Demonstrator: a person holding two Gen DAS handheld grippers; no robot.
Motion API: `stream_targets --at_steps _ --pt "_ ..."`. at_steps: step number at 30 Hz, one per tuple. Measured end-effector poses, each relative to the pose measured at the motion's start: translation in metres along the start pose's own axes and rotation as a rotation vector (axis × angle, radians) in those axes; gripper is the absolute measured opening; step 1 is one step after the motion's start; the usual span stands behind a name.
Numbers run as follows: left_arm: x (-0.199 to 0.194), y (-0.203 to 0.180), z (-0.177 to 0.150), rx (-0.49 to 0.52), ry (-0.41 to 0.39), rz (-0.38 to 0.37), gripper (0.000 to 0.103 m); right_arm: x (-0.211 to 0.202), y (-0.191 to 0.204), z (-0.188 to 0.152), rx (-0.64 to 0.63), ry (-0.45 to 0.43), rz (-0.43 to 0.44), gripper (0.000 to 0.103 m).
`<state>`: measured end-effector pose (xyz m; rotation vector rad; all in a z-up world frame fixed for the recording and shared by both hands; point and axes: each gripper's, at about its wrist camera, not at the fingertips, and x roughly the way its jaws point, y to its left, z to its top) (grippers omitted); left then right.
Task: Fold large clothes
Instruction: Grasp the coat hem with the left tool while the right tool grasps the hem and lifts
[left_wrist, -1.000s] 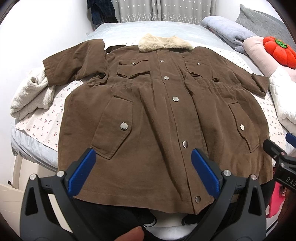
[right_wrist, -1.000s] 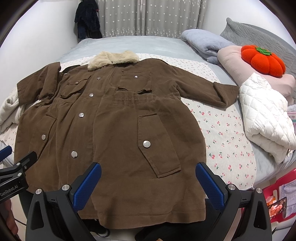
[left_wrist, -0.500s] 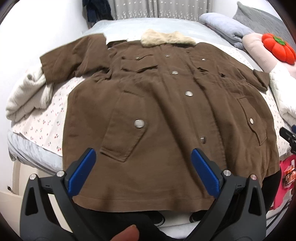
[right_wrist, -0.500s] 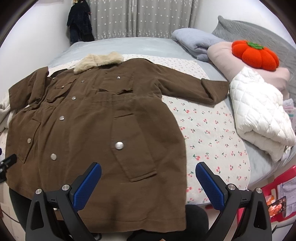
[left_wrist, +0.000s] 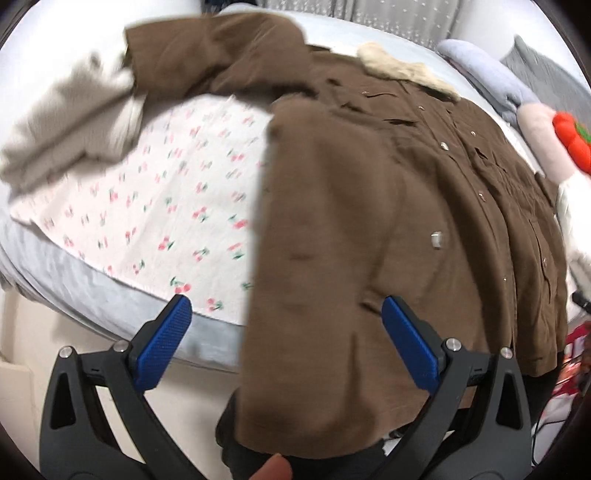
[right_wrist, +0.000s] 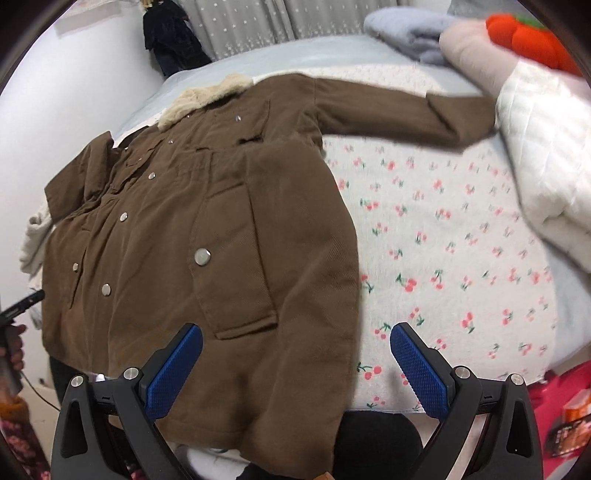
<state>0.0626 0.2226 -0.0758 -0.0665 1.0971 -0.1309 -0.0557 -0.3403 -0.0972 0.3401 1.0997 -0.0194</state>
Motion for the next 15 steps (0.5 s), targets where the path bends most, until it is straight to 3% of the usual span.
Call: stream_targets --at_steps 2,4,5,6,7,8,9,11,12,15 --pt "0.007 0.021 -0.003 -0.054 -0.005 -0.101 0.098 0.007 -0.008 0.000 0.025 0.032 0.025 0.102" --pt "0.013 0.035 -0.006 -0.106 0.006 -0.217 0.086 0.015 -0.018 -0.002 0.058 0.068 0.079 0.096" --pt "0.017 0.037 -0.008 -0.123 0.029 -0.271 0.080 0.016 -0.020 -0.003 0.069 0.076 0.096 0.089" --pt "0.023 0.039 -0.010 -0.142 0.062 -0.333 0.062 0.021 -0.024 -0.005 0.096 0.094 0.141 0.083" --pt "0.029 0.038 -0.013 -0.157 0.105 -0.376 0.049 0.024 -0.025 -0.006 0.112 0.109 0.166 0.062" --pt "0.035 0.034 -0.017 -0.155 0.149 -0.397 0.044 0.028 -0.027 -0.008 0.135 0.131 0.195 0.047" --pt "0.036 0.029 -0.020 -0.140 0.162 -0.398 0.038 0.032 -0.026 -0.010 0.145 0.144 0.202 0.044" --pt "0.034 0.016 -0.026 -0.099 0.175 -0.395 0.024 0.034 -0.020 -0.012 0.126 0.150 0.207 0.019" --pt "0.030 0.011 -0.027 -0.091 0.174 -0.393 0.014 0.032 -0.016 -0.014 0.121 0.142 0.226 0.015" --pt "-0.002 -0.002 -0.025 -0.068 0.105 -0.371 0.008 0.008 -0.006 -0.010 0.102 0.082 0.203 0.008"
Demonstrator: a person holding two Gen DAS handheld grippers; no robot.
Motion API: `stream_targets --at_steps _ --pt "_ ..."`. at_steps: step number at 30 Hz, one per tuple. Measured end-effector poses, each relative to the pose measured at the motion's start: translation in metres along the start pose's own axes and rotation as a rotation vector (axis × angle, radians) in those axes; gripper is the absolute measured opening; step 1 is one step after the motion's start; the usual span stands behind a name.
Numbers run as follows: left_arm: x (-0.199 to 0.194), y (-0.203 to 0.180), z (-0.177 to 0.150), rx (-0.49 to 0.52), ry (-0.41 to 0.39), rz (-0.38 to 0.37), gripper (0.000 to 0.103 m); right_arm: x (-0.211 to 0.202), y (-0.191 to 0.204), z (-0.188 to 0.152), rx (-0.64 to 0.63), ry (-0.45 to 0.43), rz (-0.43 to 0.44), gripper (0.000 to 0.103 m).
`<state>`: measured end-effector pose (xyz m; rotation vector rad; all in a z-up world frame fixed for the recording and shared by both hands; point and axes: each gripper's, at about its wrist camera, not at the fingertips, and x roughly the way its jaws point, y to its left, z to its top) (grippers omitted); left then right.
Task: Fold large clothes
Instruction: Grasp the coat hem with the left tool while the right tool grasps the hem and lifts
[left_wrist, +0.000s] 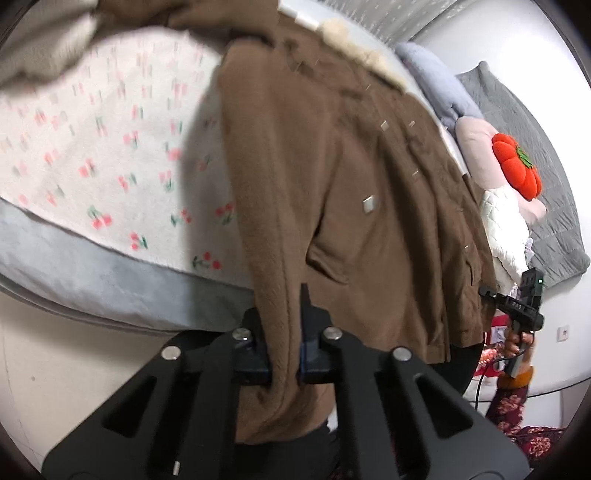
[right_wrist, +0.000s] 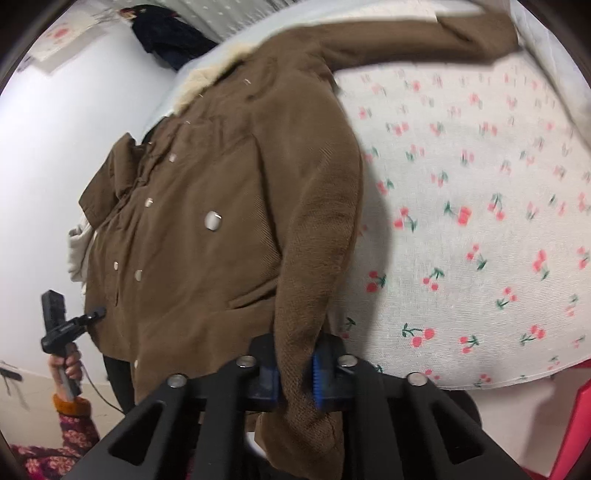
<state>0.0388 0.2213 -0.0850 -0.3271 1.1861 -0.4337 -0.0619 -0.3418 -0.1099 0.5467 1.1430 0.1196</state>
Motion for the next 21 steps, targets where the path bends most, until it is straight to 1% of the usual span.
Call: stream_targets --at_steps 2,4,7,8,10,11,13,14,15,16,18,19,21 --pt "-0.026 -0.015 0.001 0.028 -0.072 0.007 0.008 -0.025 0.007 0.003 0.009 -0.065 -0.014 0.007" --pt "-0.057 -0.027 0.004 0.028 -0.141 0.017 0.007 -0.053 0.013 0.006 0.013 -0.128 -0.010 0.007" --pt "-0.080 -0.021 0.009 -0.003 -0.179 0.042 0.007 -0.074 0.016 0.008 0.027 -0.165 -0.025 0.007" --pt "-0.081 -0.016 0.009 -0.013 -0.171 0.059 0.007 -0.074 0.013 0.008 0.029 -0.161 -0.051 0.007" --pt "-0.066 0.002 0.004 -0.060 -0.120 0.107 0.007 -0.065 -0.005 0.004 0.055 -0.125 -0.089 0.007" --pt "-0.055 0.012 0.001 -0.081 -0.091 0.132 0.007 -0.055 -0.014 0.001 0.078 -0.096 -0.109 0.007" --pt "-0.024 0.036 -0.010 -0.144 -0.020 0.174 0.008 -0.022 -0.032 -0.006 0.118 -0.017 -0.179 0.007" --pt "-0.009 0.046 -0.016 -0.168 0.007 0.190 0.008 -0.016 -0.039 -0.008 0.124 0.001 -0.201 0.007" --pt "0.000 0.052 -0.017 -0.176 0.015 0.202 0.009 -0.006 -0.043 -0.011 0.129 0.012 -0.216 0.007" --pt "0.008 0.055 -0.019 -0.188 0.019 0.196 0.009 0.001 -0.047 -0.011 0.142 0.022 -0.217 0.007" --pt "0.006 0.055 -0.016 -0.201 0.008 0.197 0.010 0.003 -0.047 -0.007 0.146 0.031 -0.228 0.008" --pt "0.002 0.051 -0.013 -0.190 0.005 0.210 0.015 0.001 -0.046 -0.006 0.137 0.034 -0.232 0.011" --pt "-0.008 0.044 -0.010 -0.164 0.007 0.271 0.025 -0.011 -0.038 0.000 0.100 0.035 -0.244 0.019"
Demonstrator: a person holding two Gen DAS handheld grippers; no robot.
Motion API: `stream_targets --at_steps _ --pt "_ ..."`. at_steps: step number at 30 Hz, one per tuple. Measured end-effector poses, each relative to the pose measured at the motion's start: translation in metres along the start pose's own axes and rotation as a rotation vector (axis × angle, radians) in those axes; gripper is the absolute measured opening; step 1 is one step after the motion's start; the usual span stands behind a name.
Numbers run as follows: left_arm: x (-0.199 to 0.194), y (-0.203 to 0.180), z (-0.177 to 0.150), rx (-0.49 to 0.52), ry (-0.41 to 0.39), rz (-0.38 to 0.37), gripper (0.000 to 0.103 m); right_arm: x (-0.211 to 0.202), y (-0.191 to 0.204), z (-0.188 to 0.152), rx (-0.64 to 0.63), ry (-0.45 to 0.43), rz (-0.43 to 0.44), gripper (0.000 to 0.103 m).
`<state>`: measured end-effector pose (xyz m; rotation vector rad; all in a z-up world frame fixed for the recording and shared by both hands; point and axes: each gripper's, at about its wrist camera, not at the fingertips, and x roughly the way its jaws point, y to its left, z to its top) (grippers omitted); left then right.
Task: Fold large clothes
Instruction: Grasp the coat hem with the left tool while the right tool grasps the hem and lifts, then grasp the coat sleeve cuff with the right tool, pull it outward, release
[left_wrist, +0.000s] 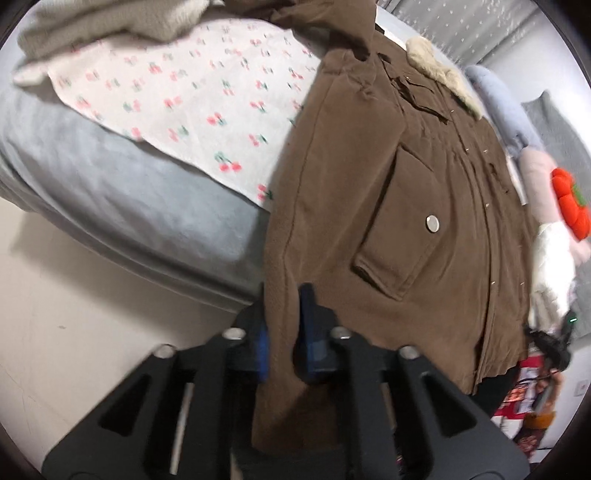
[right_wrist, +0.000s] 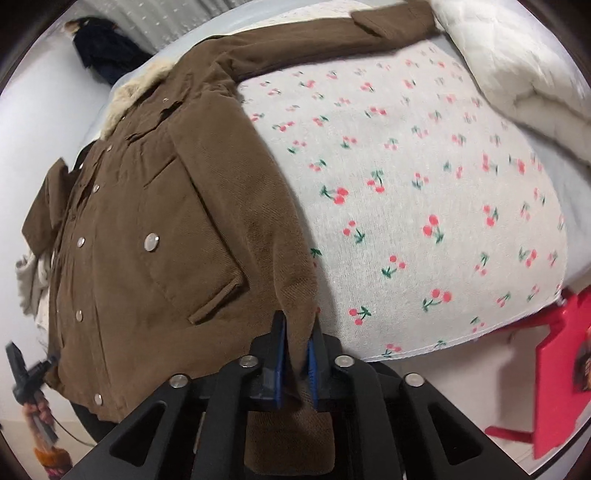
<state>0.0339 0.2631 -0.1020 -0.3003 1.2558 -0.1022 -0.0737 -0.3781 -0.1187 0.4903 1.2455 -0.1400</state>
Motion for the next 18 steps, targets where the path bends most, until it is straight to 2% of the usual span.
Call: stream_targets --at_steps 2,3,4,5,6,9,11,14,18 --pt "-0.015 0.000 0.004 0.021 -0.043 0.095 0.038 -0.014 0.000 0.005 -0.017 -0.016 -0.017 0.032" --pt "-0.025 -0.001 0.006 0.028 -0.076 0.131 0.054 -0.021 0.000 0.009 -0.017 -0.032 -0.025 0.037" --pt "-0.037 -0.002 0.010 0.031 -0.123 0.159 0.068 -0.029 -0.002 0.015 -0.010 -0.061 -0.024 0.050" --pt "-0.044 -0.004 0.013 0.034 -0.166 0.173 0.071 -0.035 -0.004 0.017 -0.005 -0.085 -0.020 0.062" --pt "-0.053 -0.011 0.017 0.045 -0.210 0.187 0.073 -0.038 -0.007 0.023 -0.002 -0.103 -0.019 0.066" --pt "-0.064 -0.038 0.033 0.101 -0.277 0.193 0.081 -0.045 -0.013 0.048 0.014 -0.160 -0.064 0.068" --pt "-0.061 -0.061 0.041 0.166 -0.300 0.178 0.081 -0.047 -0.022 0.067 0.019 -0.198 -0.106 0.068" --pt "-0.040 -0.110 0.061 0.267 -0.291 0.156 0.082 -0.043 -0.031 0.107 0.018 -0.257 -0.188 0.068" --pt "-0.008 -0.178 0.078 0.383 -0.253 0.093 0.082 -0.040 -0.043 0.156 0.010 -0.323 -0.218 0.068"
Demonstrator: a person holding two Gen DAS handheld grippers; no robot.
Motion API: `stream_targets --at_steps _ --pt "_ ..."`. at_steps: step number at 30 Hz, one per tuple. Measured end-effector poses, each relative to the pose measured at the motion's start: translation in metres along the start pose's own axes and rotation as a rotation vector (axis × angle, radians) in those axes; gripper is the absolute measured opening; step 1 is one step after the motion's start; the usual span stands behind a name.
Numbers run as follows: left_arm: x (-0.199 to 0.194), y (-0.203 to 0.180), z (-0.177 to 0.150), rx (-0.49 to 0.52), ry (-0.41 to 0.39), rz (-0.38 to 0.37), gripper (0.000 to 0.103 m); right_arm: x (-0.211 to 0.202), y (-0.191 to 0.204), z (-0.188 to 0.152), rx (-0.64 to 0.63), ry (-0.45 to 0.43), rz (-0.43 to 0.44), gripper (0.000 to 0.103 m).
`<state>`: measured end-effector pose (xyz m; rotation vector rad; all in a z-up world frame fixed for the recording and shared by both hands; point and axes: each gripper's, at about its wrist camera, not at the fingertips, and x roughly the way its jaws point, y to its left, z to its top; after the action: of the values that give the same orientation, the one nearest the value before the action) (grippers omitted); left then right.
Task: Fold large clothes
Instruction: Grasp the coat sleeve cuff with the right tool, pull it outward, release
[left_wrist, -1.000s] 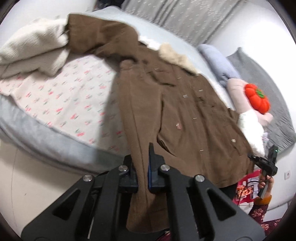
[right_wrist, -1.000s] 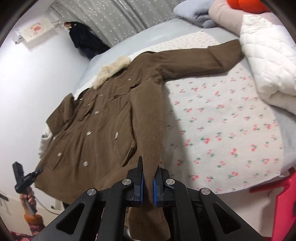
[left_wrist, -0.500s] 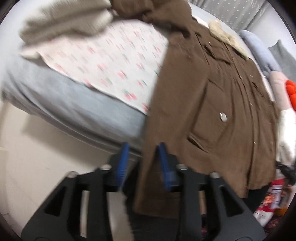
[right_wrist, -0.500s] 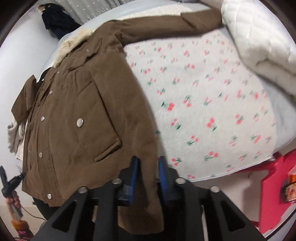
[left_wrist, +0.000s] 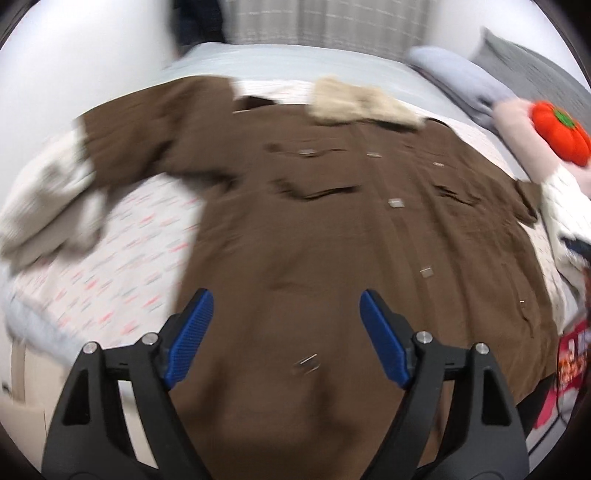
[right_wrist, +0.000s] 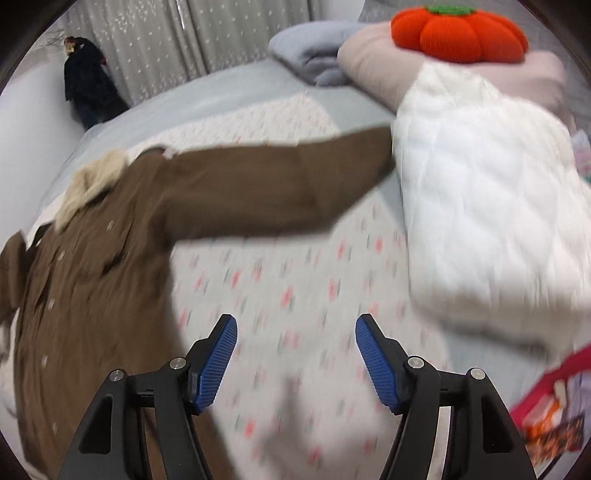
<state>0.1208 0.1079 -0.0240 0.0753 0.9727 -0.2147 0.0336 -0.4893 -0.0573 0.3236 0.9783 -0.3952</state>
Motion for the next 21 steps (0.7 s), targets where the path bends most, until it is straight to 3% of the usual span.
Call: stream_targets --at_steps 5,13,15,16,17,19,21 --pt "0.042 -0.076 0.036 0.114 0.020 -0.078 0.082 0.040 0.000 0.057 0.006 -0.060 -0.020 0.068" --pt "0.104 -0.179 0.071 0.277 0.018 -0.145 0.082 0.145 -0.002 0.114 -0.030 -0.029 -0.224 0.066" --pt "0.114 -0.202 0.081 0.315 0.000 -0.168 0.082 0.167 -0.009 0.121 -0.008 -0.019 -0.265 0.056" --pt "0.119 -0.215 0.088 0.333 -0.010 -0.182 0.082 0.171 -0.012 0.122 -0.004 -0.025 -0.269 0.038" --pt "0.122 -0.227 0.093 0.348 -0.021 -0.198 0.082 0.171 -0.013 0.124 -0.014 -0.042 -0.284 0.011" --pt "0.129 -0.254 0.107 0.382 -0.060 -0.238 0.082 0.158 -0.006 0.128 -0.060 -0.103 -0.352 0.009" --pt "0.134 -0.278 0.117 0.404 -0.091 -0.279 0.082 0.127 0.004 0.130 -0.140 -0.231 -0.415 0.008"
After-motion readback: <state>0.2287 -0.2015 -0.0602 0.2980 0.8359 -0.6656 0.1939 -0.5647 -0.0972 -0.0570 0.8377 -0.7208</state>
